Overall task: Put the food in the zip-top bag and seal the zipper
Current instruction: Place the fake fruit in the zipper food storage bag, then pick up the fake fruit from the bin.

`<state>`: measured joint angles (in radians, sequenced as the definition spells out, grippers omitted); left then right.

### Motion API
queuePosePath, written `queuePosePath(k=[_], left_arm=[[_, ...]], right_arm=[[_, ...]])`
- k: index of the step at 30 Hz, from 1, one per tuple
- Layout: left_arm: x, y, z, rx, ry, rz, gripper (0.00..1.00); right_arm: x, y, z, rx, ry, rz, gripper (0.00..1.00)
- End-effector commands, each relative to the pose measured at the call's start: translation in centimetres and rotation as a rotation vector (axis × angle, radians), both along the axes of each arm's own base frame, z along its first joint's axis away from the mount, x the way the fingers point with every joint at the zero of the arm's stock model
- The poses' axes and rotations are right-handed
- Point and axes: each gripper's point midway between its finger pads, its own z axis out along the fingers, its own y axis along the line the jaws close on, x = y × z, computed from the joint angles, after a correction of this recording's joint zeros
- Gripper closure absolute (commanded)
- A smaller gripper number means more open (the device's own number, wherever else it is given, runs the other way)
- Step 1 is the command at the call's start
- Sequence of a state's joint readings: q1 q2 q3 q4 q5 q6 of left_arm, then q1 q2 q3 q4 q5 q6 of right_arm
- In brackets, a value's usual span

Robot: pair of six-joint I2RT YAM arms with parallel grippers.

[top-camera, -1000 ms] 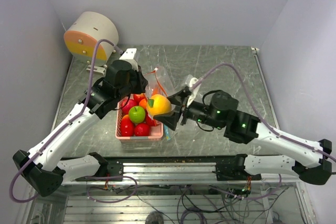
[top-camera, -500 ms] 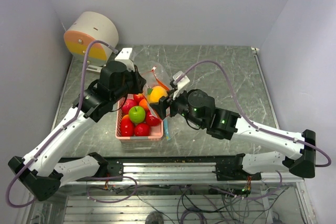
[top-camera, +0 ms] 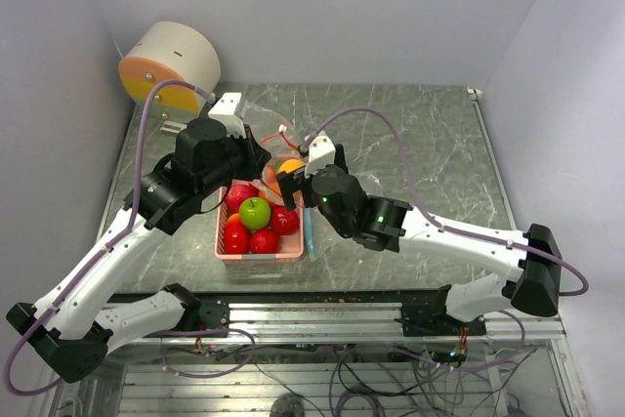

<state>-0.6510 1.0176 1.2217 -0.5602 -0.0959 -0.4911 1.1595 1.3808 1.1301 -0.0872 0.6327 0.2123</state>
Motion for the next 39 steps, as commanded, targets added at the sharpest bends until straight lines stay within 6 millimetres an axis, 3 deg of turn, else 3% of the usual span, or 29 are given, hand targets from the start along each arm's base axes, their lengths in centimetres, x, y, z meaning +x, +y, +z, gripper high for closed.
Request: queuePosePath(k=[1, 6, 12, 16, 18, 21, 25, 30, 35, 39], left_arm=[[-0.4, -0.1, 0.6, -0.011, -0.004, -0.024, 0.93], [-0.1, 0.6, 0.5, 0.021, -0.003, 0.011, 0.93], [0.0, 1.7, 0.3, 0.049, 0.000, 0.056, 0.93], [0.0, 3.5, 1.6, 0.100, -0.034, 0.120, 0.93], [-0.1, 5.2, 2.8, 0.137, -0.055, 0.177, 0.93], [-0.8, 8.3, 5.1, 0.186, -0.097, 0.275, 0.93], [-2.4, 11.9, 7.5, 0.217, -0.140, 0.381, 0.93], [-4.2, 15.5, 8.4, 0.246, -0.161, 0.486, 0.93], [-4.9, 16.9, 7.6, 0.274, -0.152, 0.529, 0.93], [-5.3, 17.5, 7.2, 0.290, -0.150, 0.550, 0.93]], right_arm=[[0.1, 0.2, 3.9, 0.097, -0.053, 0.013, 0.00], [-1.5, 0.1, 6.4, 0.167, -0.057, 0.102, 0.00], [-3.2, -2.1, 8.6, 0.242, -0.057, 0.134, 0.00], [-5.0, -3.2, 10.4, 0.298, -0.082, 0.211, 0.00], [-4.8, -4.0, 10.5, 0.312, -0.084, 0.180, 0.00], [-3.9, -4.9, 9.2, 0.264, -0.053, 0.091, 0.01], [-2.9, -4.5, 6.8, 0.210, -0.009, 0.026, 0.01], [-1.2, -3.8, 4.7, 0.205, 0.025, -0.021, 0.02], [0.7, -0.3, 1.7, 0.204, 0.131, 0.102, 0.05], [0.2, 3.9, -1.3, 0.138, 0.211, 0.277, 0.05]])
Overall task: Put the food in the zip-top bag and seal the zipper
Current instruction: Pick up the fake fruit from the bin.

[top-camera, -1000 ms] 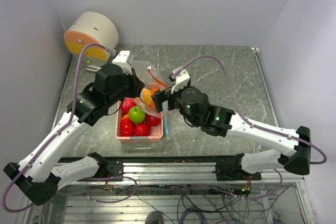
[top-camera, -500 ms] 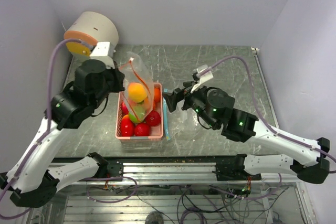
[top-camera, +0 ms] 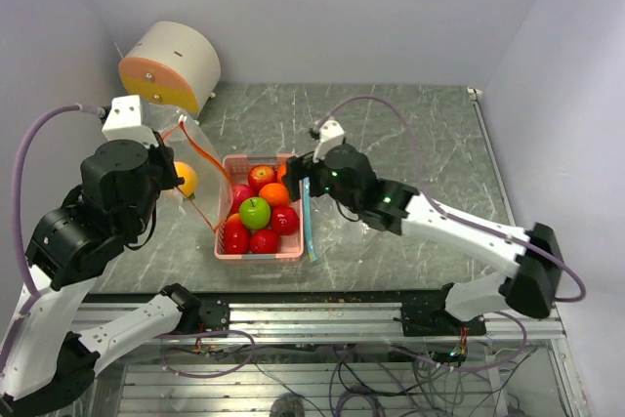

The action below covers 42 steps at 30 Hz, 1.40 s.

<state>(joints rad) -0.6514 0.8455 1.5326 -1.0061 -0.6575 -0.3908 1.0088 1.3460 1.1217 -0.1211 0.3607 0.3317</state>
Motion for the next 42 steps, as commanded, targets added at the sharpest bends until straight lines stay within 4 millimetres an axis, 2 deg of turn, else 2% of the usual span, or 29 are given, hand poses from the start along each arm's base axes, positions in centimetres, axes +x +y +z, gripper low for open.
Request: queuePosePath(k=[1, 7, 10, 13, 19, 26, 30, 33, 35, 37, 40, 42], left_arm=[[-0.5, 1.8, -1.0, 0.064, 0.025, 0.070, 0.93], [-1.6, 3.4, -1.0, 0.065, 0.012, 0.115, 0.93], [-2.3, 4.4, -0.9, 0.051, -0.004, 0.139, 0.93], [-2.8, 4.8, -0.8, 0.048, -0.010, 0.144, 0.93], [-3.1, 5.0, -0.9, 0.048, -0.008, 0.143, 0.93], [-3.2, 4.8, -1.2, 0.048, -0.004, 0.129, 0.93], [-3.3, 4.9, -1.4, 0.049, -0.003, 0.130, 0.93], [-3.2, 4.8, -1.4, 0.046, -0.004, 0.128, 0.93], [-3.2, 4.8, -1.4, 0.043, -0.005, 0.126, 0.93], [-3.2, 4.6, -1.2, 0.036, -0.009, 0.119, 0.93], [-3.0, 4.2, -0.9, 0.023, -0.016, 0.104, 0.93], [-2.9, 3.8, -0.6, 0.011, -0.021, 0.086, 0.93]], right_arm=[[-1.6, 5.5, -1.8, 0.011, 0.075, 0.246, 0.05], [-3.4, 9.9, -6.6, -0.026, 0.172, 0.366, 0.04], [-3.4, 11.0, -9.1, -0.035, 0.228, 0.369, 0.04], [-2.9, 11.9, -10.7, -0.058, 0.257, 0.353, 0.04], [-2.2, 13.2, -13.4, -0.117, 0.287, 0.307, 0.04], [-2.0, 13.6, -16.1, -0.198, 0.305, 0.250, 0.04], [-2.4, 13.5, -17.3, -0.253, 0.304, 0.232, 0.10], [-2.3, 12.9, -17.2, -0.275, 0.292, 0.206, 0.25], [-2.1, 12.5, -16.3, -0.271, 0.272, 0.190, 0.33], [-1.8, 12.0, -14.7, -0.253, 0.239, 0.174, 0.46], [-1.7, 11.6, -11.8, -0.202, 0.189, 0.176, 0.53], [-1.8, 11.2, -9.3, -0.162, 0.151, 0.177, 0.54]])
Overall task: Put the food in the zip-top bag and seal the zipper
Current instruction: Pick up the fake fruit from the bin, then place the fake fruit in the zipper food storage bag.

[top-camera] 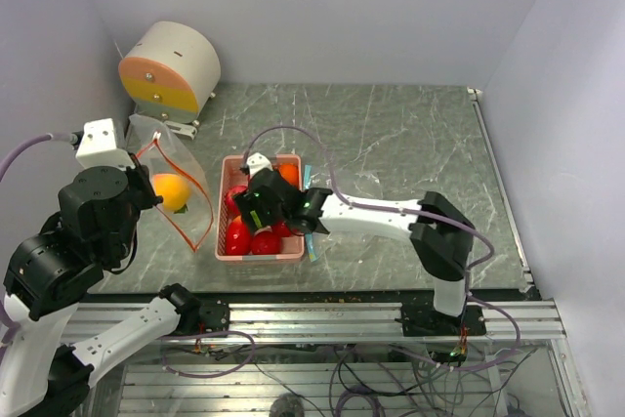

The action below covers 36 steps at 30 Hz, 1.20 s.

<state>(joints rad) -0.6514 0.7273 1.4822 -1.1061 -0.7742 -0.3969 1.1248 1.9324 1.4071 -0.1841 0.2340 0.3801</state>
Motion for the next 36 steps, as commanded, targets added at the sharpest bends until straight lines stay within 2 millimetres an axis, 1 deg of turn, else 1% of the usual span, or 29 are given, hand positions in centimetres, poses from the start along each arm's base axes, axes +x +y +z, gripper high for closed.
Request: queuePosePath(k=[1, 4, 7, 9, 13, 14, 15, 16, 18, 21, 23, 27, 30, 32, 34, 36], left_arm=[[0.2, -0.8, 0.9, -0.038, -0.026, -0.038, 0.93], [0.5, -1.9, 1.3, -0.060, -0.033, -0.077, 0.93], [1.1, -3.2, 1.1, -0.084, -0.030, -0.121, 0.93], [1.6, -4.6, 0.9, -0.106, -0.023, -0.167, 0.93], [2.4, -7.7, 1.1, -0.167, -0.026, -0.281, 0.93], [2.6, -8.4, 1.3, -0.181, -0.030, -0.308, 0.93], [2.7, -9.0, 1.5, -0.196, -0.035, -0.330, 0.93], [2.9, -9.6, 1.6, -0.210, -0.040, -0.348, 0.93], [3.3, -10.6, 1.4, -0.229, -0.038, -0.375, 0.93], [4.3, -12.0, -0.1, -0.243, -0.008, -0.392, 0.93], [5.0, -13.0, -1.8, -0.246, 0.028, -0.403, 0.93], [6.2, -15.3, -4.3, -0.264, 0.077, -0.447, 0.93], [7.0, -16.5, -5.5, -0.270, 0.115, -0.468, 0.93], [7.2, -17.1, -5.8, -0.272, 0.128, -0.484, 0.93], [7.2, -17.2, -5.7, -0.274, 0.125, -0.488, 0.93], [7.1, -17.1, -5.4, -0.272, 0.119, -0.489, 0.93]], right_arm=[[0.5, -1.3, 7.7, 0.125, -0.124, -0.023, 0.54], [-0.4, -2.4, 12.1, 0.216, -0.181, 0.012, 0.54], [-2.2, -3.5, 16.8, 0.325, -0.236, 0.097, 0.54], [-3.5, -4.5, 19.4, 0.385, -0.270, 0.144, 0.54], [-5.1, -7.3, 23.6, 0.474, -0.348, 0.177, 0.54], [-5.6, -8.2, 25.0, 0.504, -0.372, 0.184, 0.54], [-5.9, -8.5, 25.3, 0.512, -0.381, 0.194, 0.54], [-6.4, -9.3, 26.4, 0.541, -0.400, 0.202, 0.54], [-7.2, -10.0, 27.8, 0.582, -0.423, 0.230, 0.54], [-8.8, -10.5, 29.4, 0.639, -0.445, 0.299, 0.55], [-10.2, -10.2, 30.1, 0.668, -0.445, 0.375, 0.54], [-12.4, -9.2, 30.6, 0.713, -0.438, 0.521, 0.54], [-14.1, -8.1, 30.6, 0.747, -0.416, 0.635, 0.54], [-14.3, -7.2, 30.2, 0.757, -0.398, 0.663, 0.54], [-13.7, -6.4, 29.4, 0.747, -0.385, 0.651, 0.54], [-12.9, -5.5, 28.1, 0.724, -0.368, 0.626, 0.54]])
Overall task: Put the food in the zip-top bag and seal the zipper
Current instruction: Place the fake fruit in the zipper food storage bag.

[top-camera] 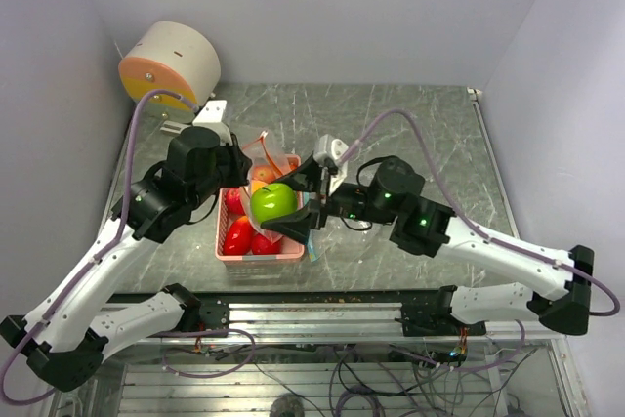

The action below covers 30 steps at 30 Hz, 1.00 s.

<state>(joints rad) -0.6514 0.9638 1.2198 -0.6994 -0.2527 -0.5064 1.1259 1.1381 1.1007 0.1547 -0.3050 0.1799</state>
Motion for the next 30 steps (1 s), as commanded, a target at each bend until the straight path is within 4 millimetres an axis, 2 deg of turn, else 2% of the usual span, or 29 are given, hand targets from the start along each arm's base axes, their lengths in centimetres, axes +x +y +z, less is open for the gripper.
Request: queuePosePath(k=[1, 7, 13, 18, 22, 25, 28, 30], left_arm=[[-0.2, -0.5, 2.9, -0.082, -0.076, -0.026, 0.93], [-1.1, 0.6, 2.9, -0.069, -0.082, -0.013, 0.93], [-1.8, 0.9, 2.5, -0.066, -0.067, -0.024, 0.93], [-2.4, 1.1, 2.8, -0.081, -0.071, -0.028, 0.93], [-2.6, 0.7, 2.9, -0.100, -0.065, -0.050, 0.93], [-2.8, 0.5, 3.0, -0.108, -0.059, -0.058, 0.93], [-3.0, 0.5, 3.1, -0.116, -0.057, -0.063, 0.93], [-3.2, 0.5, 3.0, -0.115, -0.052, -0.063, 0.93]], right_arm=[[0.6, 1.8, -1.8, -0.013, 0.013, 0.014, 0.55], [5.1, 3.3, -6.2, -0.110, 0.054, -0.184, 0.55], [10.0, 2.8, -9.1, -0.189, 0.078, -0.436, 0.55], [12.2, 2.3, -9.6, -0.198, 0.091, -0.561, 0.55], [12.9, 3.4, -9.9, -0.216, 0.092, -0.572, 0.50], [13.1, 4.3, -9.1, -0.187, 0.087, -0.554, 0.48], [13.7, 4.3, -8.2, -0.152, 0.083, -0.588, 0.48], [13.9, 4.6, -7.8, -0.144, 0.073, -0.591, 0.40]])
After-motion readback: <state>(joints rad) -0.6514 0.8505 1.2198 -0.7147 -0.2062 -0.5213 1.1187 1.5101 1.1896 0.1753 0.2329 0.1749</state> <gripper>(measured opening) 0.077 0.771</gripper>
